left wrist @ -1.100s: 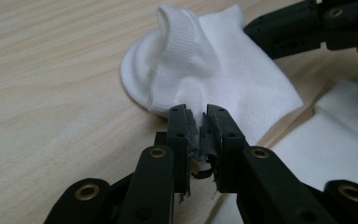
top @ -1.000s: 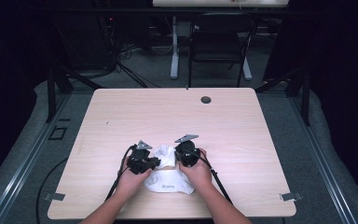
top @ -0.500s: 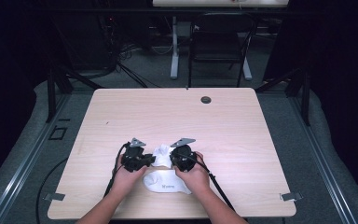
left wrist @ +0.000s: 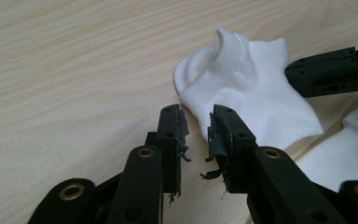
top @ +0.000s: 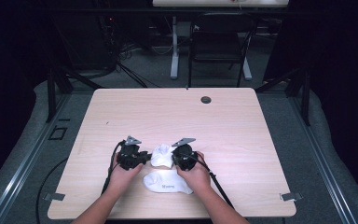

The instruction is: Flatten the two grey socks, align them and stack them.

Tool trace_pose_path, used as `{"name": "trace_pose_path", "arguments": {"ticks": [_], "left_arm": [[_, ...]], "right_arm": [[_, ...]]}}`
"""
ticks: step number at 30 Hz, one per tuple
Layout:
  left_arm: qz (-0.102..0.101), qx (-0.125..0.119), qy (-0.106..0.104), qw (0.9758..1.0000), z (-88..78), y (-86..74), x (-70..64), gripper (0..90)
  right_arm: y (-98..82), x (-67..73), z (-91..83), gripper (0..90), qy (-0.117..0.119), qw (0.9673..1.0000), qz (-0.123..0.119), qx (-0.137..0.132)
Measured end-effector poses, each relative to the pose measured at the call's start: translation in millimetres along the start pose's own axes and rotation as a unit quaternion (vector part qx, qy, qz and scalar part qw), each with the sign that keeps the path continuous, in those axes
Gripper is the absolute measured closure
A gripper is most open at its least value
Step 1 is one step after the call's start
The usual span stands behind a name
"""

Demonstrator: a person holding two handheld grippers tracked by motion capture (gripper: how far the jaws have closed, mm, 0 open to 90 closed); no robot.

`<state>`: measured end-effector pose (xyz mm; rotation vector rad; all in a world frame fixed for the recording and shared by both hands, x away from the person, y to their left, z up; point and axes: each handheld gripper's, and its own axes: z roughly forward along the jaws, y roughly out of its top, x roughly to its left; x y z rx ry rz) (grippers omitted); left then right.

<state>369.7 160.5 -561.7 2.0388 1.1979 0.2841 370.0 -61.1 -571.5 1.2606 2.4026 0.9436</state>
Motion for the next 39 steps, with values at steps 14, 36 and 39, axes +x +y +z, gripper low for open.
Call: {"name": "trace_pose_path", "arguments": {"ticks": [14, 36, 39], "left_arm": [[-0.005, -0.002, 0.009, 0.9999, -2.6, 0.0, 7.2, 69.5], [-0.011, -0.003, 0.021, 0.9997, -11.4, -3.6, 18.3, 68.5], [-0.011, -0.003, 0.022, 0.9997, -10.2, -3.7, 16.7, 68.3]], "right_arm": [[9.6, 11.6, -5.8, 83.4, 0.016, 0.9993, -0.005, -0.033], [4.6, 28.1, 3.3, 85.5, 0.012, 0.9991, -0.040, 0.000], [3.3, 22.4, 1.6, 85.0, 0.005, 0.9993, -0.037, 0.001]]}}
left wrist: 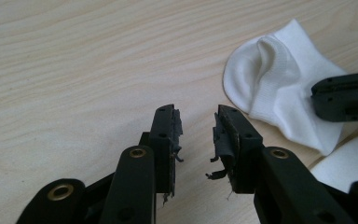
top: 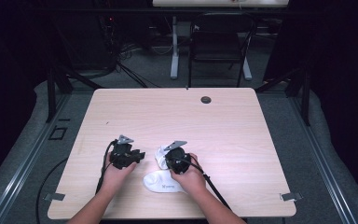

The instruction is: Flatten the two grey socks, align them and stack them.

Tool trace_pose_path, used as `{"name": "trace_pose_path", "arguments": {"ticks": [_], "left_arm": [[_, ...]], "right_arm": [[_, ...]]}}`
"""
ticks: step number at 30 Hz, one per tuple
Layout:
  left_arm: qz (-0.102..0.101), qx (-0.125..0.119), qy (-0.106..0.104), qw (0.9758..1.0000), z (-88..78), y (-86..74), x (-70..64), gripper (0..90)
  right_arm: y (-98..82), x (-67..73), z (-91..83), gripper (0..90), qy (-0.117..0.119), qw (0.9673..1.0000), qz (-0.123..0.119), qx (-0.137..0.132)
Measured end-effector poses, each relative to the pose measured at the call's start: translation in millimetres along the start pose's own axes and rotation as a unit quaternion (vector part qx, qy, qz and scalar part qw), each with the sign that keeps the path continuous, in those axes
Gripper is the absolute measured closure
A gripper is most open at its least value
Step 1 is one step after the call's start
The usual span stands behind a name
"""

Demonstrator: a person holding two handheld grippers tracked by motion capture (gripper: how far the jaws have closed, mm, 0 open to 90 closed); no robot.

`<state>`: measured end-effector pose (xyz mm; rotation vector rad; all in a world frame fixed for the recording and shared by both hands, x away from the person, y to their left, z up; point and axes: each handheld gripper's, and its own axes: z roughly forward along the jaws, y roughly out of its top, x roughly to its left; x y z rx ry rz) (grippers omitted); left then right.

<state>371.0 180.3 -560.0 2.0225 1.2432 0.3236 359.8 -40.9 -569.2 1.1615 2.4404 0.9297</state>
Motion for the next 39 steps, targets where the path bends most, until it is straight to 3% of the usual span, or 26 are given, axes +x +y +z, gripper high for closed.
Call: {"name": "trace_pose_path", "arguments": {"ticks": [2, 6, 9, 12, 19, 22, 26, 31, 39], "left_arm": [[-0.001, 0.000, -0.001, 1.0000, 0.7, -0.3, -1.8, 68.2], [0.003, 0.004, -0.003, 1.0000, 1.5, 0.1, -2.9, 68.3], [0.004, 0.001, -0.001, 1.0000, 2.8, 0.1, -3.8, 68.3], [0.003, 0.003, -0.002, 1.0000, 3.5, 0.2, -4.5, 68.2], [0.000, 0.002, -0.001, 1.0000, 4.1, 0.6, -3.7, 68.1], [0.001, 0.002, -0.002, 1.0000, 3.6, 1.7, -3.5, 67.9], [0.001, 0.002, -0.002, 1.0000, 4.6, 2.6, -4.3, 67.9], [0.001, 0.001, 0.000, 1.0000, 6.4, 3.2, -5.5, 67.9], [0.004, 0.001, 0.000, 1.0000, 7.8, 6.5, -7.8, 67.8]], "right_arm": [[-0.2, -8.1, -2.7, 84.7, -0.009, 0.9999, 0.010, 0.000], [2.1, -10.6, -5.1, 83.4, -0.004, 0.9996, 0.023, -0.015], [5.8, -5.5, -5.3, 79.1, 0.015, 0.9992, 0.028, -0.024], [9.8, 6.1, 1.2, 75.8, 0.028, 0.9990, 0.016, -0.030], [12.1, 16.0, 11.8, 72.6, 0.026, 0.9994, 0.004, -0.022], [11.0, 17.2, 16.1, 77.9, 0.010, 0.9998, -0.010, -0.011], [11.2, 16.9, 15.7, 89.7, -0.001, 0.9999, -0.007, -0.011], [12.0, 14.4, 12.2, 90.0, 0.010, 0.9999, 0.004, -0.014], [15.8, 12.6, -3.7, 90.0, 0.021, 0.9989, 0.008, -0.041]]}}
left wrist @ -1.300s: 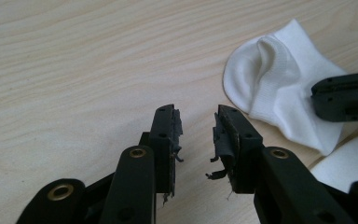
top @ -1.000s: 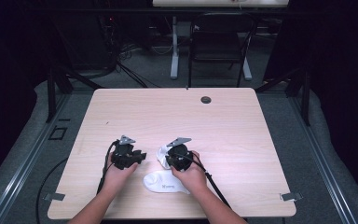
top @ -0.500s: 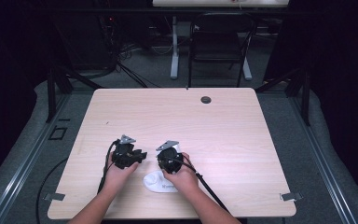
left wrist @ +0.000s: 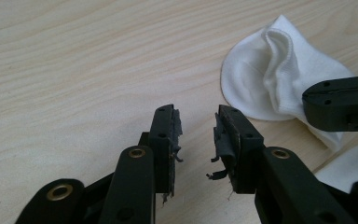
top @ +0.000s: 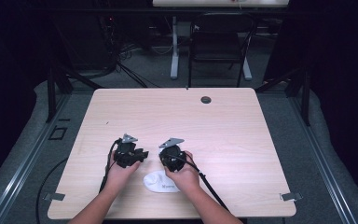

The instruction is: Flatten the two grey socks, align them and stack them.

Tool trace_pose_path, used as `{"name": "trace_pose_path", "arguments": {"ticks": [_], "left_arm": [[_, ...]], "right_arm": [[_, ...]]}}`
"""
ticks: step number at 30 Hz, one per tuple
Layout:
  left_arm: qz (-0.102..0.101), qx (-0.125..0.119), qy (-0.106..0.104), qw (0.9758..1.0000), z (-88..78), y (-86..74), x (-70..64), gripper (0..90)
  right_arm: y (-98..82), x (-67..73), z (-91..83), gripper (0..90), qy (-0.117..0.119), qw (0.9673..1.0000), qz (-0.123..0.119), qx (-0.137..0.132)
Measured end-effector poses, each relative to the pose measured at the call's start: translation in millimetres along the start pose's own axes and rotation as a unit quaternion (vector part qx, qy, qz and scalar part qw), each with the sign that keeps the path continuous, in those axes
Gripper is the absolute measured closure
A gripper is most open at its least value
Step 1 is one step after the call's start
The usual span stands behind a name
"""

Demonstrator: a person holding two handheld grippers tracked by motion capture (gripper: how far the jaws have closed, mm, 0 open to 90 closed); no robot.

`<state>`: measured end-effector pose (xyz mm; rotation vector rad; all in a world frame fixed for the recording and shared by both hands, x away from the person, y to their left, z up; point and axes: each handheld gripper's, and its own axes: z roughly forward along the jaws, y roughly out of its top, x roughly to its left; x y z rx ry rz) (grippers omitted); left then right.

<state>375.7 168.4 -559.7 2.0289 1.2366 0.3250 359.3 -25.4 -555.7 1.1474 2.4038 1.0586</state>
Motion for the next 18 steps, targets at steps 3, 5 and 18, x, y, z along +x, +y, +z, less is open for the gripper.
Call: {"name": "trace_pose_path", "arguments": {"ticks": [3, 5, 18], "left_arm": [[0.002, 0.001, 0.000, 1.0000, 1.3, 1.0, -0.9, 67.9], [0.000, 0.001, 0.001, 1.0000, 1.9, 1.3, -1.4, 67.9], [0.006, 0.008, -0.003, 0.9999, 25.4, 16.2, -16.5, 64.3]], "right_arm": [[0.6, -1.7, -2.5, 90.0, 0.000, 1.0000, 0.005, -0.007], [0.8, -3.1, -2.9, 90.0, -0.001, 1.0000, 0.006, -0.006], [0.2, -15.5, -30.5, 90.0, -0.013, 0.9993, 0.015, -0.031]]}}
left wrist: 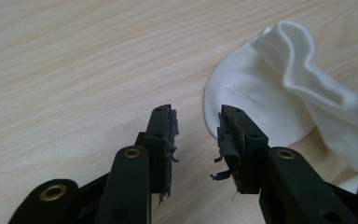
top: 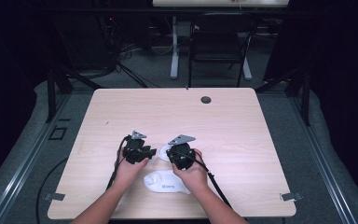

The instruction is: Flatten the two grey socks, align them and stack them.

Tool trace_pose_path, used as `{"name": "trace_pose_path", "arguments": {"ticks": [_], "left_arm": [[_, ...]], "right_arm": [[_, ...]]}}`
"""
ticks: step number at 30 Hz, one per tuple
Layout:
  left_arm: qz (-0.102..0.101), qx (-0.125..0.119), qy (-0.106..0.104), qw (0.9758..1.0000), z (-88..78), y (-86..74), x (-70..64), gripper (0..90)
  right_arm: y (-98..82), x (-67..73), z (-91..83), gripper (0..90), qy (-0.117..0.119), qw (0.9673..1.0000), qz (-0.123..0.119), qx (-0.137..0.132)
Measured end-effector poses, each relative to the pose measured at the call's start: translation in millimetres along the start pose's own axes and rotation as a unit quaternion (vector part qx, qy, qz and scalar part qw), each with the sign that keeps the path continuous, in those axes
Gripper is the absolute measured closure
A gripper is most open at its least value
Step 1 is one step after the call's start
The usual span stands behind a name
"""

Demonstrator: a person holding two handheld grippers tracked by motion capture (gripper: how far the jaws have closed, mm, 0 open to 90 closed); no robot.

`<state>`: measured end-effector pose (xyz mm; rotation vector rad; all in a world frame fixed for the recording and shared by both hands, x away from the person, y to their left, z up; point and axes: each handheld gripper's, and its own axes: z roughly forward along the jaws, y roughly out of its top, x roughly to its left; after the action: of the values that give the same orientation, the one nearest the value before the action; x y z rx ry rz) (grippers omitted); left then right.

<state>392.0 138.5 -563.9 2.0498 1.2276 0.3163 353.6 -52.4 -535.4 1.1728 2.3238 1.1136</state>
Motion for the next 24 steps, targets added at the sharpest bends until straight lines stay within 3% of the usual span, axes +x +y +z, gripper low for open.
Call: {"name": "trace_pose_path", "arguments": {"ticks": [3, 8, 11, 15, 22, 24], "left_arm": [[-0.002, 0.004, -0.001, 1.0000, 8.6, 4.3, -4.3, 63.8], [0.013, 0.008, -0.003, 0.9999, 17.9, 7.7, -14.7, 68.0], [0.027, 0.009, -0.005, 0.9996, 18.3, 7.1, -20.7, 79.3], [0.030, 0.002, -0.015, 0.9994, 16.3, 7.7, -26.8, 87.2], [0.039, 0.026, -0.017, 0.9988, 21.5, 4.6, -24.4, 89.8], [0.042, 0.028, -0.009, 0.9987, 20.2, 4.6, -23.2, 89.9]], "right_arm": [[-1.8, -5.1, -5.1, 90.0, -0.003, 1.0000, 0.003, -0.003], [-4.6, -11.0, -11.9, 90.0, -0.005, 0.9999, 0.009, -0.010], [-5.6, -14.1, -14.5, 90.0, -0.004, 0.9998, 0.012, -0.014], [-6.1, -14.6, -15.7, 90.0, -0.004, 0.9997, 0.018, -0.018], [-6.7, -15.2, -15.5, 90.0, -0.006, 0.9996, 0.020, -0.019], [-6.9, -16.6, -16.2, 90.0, -0.008, 0.9997, 0.017, -0.016]]}}
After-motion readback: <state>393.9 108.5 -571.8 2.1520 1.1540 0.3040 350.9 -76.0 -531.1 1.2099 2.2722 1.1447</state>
